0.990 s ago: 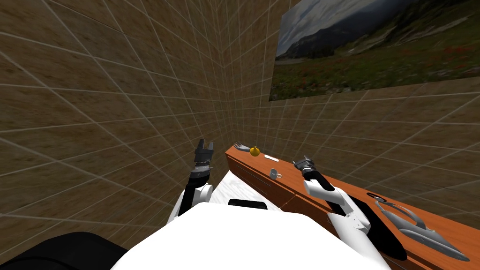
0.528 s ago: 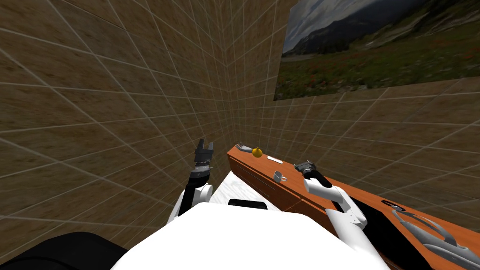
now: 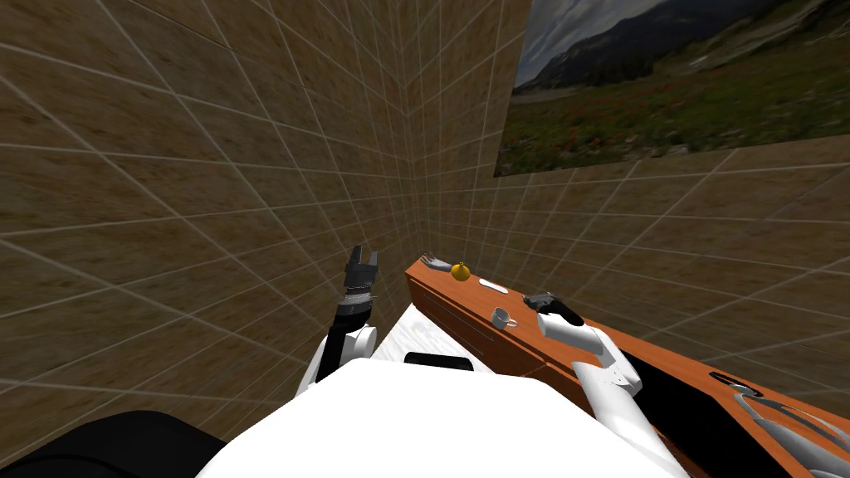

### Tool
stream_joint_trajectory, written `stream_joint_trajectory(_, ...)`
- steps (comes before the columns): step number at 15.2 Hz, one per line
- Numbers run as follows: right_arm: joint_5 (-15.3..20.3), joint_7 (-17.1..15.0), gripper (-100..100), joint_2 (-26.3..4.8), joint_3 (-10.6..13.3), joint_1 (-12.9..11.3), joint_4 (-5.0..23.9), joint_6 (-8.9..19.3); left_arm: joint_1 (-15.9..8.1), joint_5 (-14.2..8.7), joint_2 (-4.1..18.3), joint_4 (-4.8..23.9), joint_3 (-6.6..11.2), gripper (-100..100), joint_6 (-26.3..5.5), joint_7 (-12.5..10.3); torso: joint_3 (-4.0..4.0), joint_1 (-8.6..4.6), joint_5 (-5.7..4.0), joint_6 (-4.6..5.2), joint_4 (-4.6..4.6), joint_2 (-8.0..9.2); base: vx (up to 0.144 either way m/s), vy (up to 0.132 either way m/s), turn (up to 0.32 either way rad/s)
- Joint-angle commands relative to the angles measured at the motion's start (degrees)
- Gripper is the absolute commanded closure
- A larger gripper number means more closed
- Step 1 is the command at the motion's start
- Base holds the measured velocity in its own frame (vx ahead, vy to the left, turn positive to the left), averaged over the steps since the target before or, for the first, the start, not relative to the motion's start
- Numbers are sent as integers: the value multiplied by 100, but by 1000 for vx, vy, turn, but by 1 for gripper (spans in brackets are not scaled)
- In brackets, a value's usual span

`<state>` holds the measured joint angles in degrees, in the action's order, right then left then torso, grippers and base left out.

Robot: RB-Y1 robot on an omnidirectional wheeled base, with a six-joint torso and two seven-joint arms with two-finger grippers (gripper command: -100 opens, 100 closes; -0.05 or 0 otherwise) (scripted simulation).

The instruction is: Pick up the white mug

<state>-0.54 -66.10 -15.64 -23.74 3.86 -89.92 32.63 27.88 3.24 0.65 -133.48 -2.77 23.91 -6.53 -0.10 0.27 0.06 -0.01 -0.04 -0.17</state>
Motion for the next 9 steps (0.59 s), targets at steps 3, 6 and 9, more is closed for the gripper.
stream_joint_trajectory(3,32,-503,-100,34,-141,-187,285,427,0,0,0,0,0,0,0,0,2,-6,0,2,1,4,40,42,17)
stream_joint_trajectory(6,52,-845,-100,60,-244,-318,482,725,0,0,0,0,0,0,0,0,1,-7,-1,1,0,2,47,43,50)
stream_joint_trajectory(9,52,-1099,-100,60,-244,-318,482,847,0,0,0,0,0,0,0,0,0,-5,0,2,0,1,37,39,25)
